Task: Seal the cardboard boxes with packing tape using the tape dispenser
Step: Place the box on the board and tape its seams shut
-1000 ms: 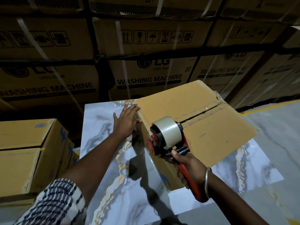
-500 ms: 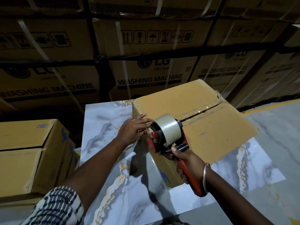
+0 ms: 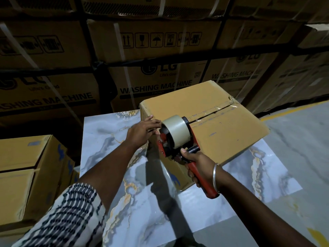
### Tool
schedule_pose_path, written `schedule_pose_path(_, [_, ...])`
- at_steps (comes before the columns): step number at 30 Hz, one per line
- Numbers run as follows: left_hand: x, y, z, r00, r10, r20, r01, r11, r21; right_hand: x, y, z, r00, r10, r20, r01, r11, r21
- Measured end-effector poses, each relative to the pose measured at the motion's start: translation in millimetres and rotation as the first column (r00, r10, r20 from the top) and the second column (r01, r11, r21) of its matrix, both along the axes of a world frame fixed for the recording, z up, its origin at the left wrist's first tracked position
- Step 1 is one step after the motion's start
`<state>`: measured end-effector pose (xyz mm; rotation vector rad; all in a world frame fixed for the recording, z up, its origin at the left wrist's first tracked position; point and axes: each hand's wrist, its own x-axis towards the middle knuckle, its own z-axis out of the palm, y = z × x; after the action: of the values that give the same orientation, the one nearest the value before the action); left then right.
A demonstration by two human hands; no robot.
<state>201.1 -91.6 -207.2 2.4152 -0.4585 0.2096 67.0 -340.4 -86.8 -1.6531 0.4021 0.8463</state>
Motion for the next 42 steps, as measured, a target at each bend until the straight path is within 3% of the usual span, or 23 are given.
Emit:
schedule_pose_path(5, [0,-3,-1,0.998,-0.014,-0.057,0.010,0.997,-0.071,-40,-22,1,0.997,-0.063,-0.052,0.060,0.997,-0.042])
schedule_pose_path(7, [-6,-6,5,0.996,0.023,-0.092,-0.024,1.000,-0.009,-44,-24,1,0.997,-0.059,-0.052,0.058,0.998,-0.029])
schedule_pose_path(14, [-47,-26,-1,0.984,-0.181,-0.006,0.180,0.983,-0.036,-43,-23,-3,0.998,-0.037,-0.045,0.036,0.999,-0.003])
schedule_pose_path(23, [-32,-24,-23,0.962,-0.260,0.078,0.270,0.948,-0.171,-39,-19,-1,0.995,-0.095,-0.042,0.094,0.995,-0.031])
schedule_pose_path(27, [-27,-25,-25,0.966,-0.238,0.099,0.254,0.948,-0.192,-34,-19,-1,0.996,-0.074,-0.050,0.072,0.997,-0.029])
schedule_pose_path(31, [-17,-25,-23,0.978,-0.164,0.129,0.176,0.981,-0.088,-21,-17,-4,0.999,-0.031,-0.024,0.030,0.999,-0.018])
schedule_pose_path(35, [-11,-29,-8,0.997,-0.061,0.054,0.066,0.993,-0.099,-7,-12,-4,1.000,-0.024,-0.007,0.024,1.000,0.002])
schedule_pose_path(42, [-3,-27,-12,0.992,-0.127,-0.003,0.125,0.976,-0.176,-44,-31,0,0.996,-0.064,-0.062,0.062,0.997,-0.045])
